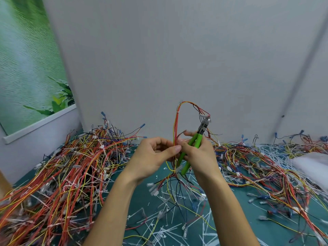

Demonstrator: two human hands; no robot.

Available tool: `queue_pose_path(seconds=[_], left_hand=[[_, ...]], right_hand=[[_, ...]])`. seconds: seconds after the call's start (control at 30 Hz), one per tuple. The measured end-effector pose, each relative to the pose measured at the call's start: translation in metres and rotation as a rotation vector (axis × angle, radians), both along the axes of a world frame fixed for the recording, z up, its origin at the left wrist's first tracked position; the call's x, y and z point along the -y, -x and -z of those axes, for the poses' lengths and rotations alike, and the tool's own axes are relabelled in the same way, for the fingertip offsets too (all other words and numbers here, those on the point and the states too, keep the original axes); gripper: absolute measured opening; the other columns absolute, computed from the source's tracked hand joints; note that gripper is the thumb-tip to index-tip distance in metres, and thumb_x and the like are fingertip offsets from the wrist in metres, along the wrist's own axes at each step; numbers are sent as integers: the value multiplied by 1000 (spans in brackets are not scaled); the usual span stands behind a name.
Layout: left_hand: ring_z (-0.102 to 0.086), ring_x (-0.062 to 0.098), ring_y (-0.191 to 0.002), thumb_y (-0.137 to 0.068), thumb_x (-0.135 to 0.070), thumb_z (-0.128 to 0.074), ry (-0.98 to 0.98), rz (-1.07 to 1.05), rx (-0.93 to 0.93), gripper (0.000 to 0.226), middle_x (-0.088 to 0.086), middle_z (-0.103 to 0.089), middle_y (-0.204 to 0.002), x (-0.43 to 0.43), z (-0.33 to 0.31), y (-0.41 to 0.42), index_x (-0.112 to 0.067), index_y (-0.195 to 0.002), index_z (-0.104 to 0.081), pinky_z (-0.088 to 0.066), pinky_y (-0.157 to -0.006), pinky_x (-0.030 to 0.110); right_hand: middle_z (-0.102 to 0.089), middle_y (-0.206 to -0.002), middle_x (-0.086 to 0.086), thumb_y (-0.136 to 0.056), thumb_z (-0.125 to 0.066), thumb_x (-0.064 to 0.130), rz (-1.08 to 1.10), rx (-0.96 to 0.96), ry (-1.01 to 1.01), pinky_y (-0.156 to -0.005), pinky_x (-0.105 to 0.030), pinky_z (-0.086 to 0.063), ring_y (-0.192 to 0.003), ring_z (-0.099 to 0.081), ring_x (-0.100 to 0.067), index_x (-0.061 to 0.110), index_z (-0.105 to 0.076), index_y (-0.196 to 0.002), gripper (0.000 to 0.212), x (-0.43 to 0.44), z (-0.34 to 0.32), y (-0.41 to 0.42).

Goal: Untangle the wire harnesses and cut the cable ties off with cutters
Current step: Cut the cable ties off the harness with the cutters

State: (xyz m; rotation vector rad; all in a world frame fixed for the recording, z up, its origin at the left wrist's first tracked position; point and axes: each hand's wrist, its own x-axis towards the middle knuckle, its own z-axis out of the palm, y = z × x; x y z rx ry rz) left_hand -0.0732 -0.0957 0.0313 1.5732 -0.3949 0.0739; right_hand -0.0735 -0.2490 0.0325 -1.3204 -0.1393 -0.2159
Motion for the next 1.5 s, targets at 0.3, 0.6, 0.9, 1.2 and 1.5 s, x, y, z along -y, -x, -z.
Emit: queue_pose_path(seconds=[0.3,0.6,0.9,1.2,1.5], left_hand=[[-71,17,-82,-88,-14,-77,-90,42,76,7,6,-76,-87,8,6,-1,-10,-93,-73,-60,-82,31],[-70,16,-79,-92,-18,-72,18,-52,99,19,9,-76,-87,6,2,-2,-1,-100,-68,-56,-74,23],[-68,5,-77,-95,-14,-66,-22,-47,158,11,-9,-72,-81,6,3,-1,-4,-98,-64,-53,-73,18],[-66,4,-73,-98,-15,-63,-43,-22,178,9,-10,-70,-82,7,3,-1,-6,-100,-63,-52,-71,16],[-70,7,-85,-91,-30,-63,56,11,101,30,-2,-75,-90,13,3,2,-4,-106,-65,-53,-77,18]], right_hand=[[-73,-75,5,-95,-63,1,-21,-20,-90,-74,-40,-54,-72,-70,-16,17,-60,-106,20,10,-4,-2],[-73,-85,-11,-99,-58,14,-228,-72,-380,-63,-38,-59,-73,-71,-28,13,-58,-107,8,14,-9,-1],[-71,-94,-15,-89,-73,0,-144,-51,-169,-73,-37,-61,-80,-75,-27,9,-59,-112,28,13,-8,2],[-70,-81,-7,-91,-75,7,-81,-33,69,-80,-39,-64,-83,-75,-23,14,-59,-114,29,15,-8,5],[-67,-74,-2,-93,-71,2,-11,56,100,-71,-34,-61,-70,-72,-16,18,-57,-105,24,8,-5,5]])
